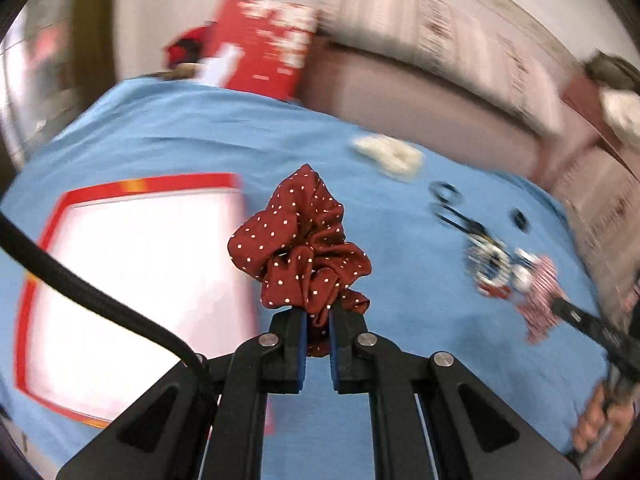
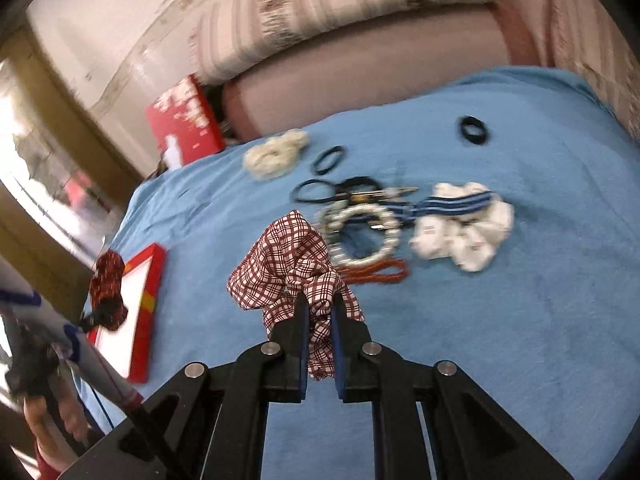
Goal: Organize jewelry
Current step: 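Carry both scrunchies over the red-rimmed white tray with both tools, then open both tools to drop the scrunchies into the tray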
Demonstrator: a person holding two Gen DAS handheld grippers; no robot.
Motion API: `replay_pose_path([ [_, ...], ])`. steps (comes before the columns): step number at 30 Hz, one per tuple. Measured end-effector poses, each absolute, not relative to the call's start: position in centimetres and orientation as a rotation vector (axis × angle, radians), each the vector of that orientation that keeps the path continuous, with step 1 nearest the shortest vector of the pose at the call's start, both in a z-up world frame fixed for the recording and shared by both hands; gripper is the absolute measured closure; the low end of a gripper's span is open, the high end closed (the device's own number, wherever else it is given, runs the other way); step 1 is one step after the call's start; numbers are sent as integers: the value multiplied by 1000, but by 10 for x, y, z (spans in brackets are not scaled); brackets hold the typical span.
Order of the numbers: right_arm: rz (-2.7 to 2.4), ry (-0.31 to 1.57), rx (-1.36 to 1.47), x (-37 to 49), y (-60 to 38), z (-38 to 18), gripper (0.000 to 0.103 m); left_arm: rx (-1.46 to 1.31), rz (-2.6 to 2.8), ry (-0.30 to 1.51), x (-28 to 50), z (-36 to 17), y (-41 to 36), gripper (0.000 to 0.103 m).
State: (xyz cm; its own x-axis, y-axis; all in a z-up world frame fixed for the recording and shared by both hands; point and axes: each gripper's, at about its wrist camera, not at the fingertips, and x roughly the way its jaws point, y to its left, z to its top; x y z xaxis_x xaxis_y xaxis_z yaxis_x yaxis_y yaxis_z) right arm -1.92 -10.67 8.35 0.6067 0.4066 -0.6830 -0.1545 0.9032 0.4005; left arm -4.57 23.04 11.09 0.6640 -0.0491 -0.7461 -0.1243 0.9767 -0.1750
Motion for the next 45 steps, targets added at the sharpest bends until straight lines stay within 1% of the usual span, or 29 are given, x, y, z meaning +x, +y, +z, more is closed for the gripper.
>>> replay_pose_path([
  [6, 464, 888, 258, -21, -18, 100, 93, -251, 206, 852, -39, 106, 315, 95],
  [11, 589, 921, 181, -21, 69, 108, 93, -341, 312, 902, -29, 81, 389, 95],
  [15, 678, 949, 105, -28, 129, 107, 93, -419, 339, 939, -19, 63, 432, 95],
  [24, 828, 1056, -32, -34, 236, 77, 93, -501, 383, 963, -3, 38, 475, 94],
  [32, 809, 1128, -131, -36, 258, 44, 93, -552, 402, 953, -7, 41, 486, 88],
  [34, 799, 1134, -138, -37, 260, 41, 92, -538, 409, 939, -9, 45, 483, 83],
  [36, 787, 1136, -148, -36, 258, 38, 89, -521, 403, 911, -12, 54, 478, 70],
  [38, 772, 1138, -143, -34, 253, 39, 85, -510, 383, 875, -16, 64, 473, 67],
  [40, 766, 1131, -126, -33, 250, 45, 77, -500, 360, 833, -23, 75, 465, 61],
  [41, 763, 1124, -117, -33, 246, 49, 74, -493, 355, 810, -28, 82, 461, 57],
  [43, 758, 1107, -99, -38, 237, 58, 67, -463, 350, 778, -38, 91, 451, 55],
  [45, 748, 1079, -84, -42, 223, 70, 66, -424, 351, 748, -46, 100, 439, 54],
])
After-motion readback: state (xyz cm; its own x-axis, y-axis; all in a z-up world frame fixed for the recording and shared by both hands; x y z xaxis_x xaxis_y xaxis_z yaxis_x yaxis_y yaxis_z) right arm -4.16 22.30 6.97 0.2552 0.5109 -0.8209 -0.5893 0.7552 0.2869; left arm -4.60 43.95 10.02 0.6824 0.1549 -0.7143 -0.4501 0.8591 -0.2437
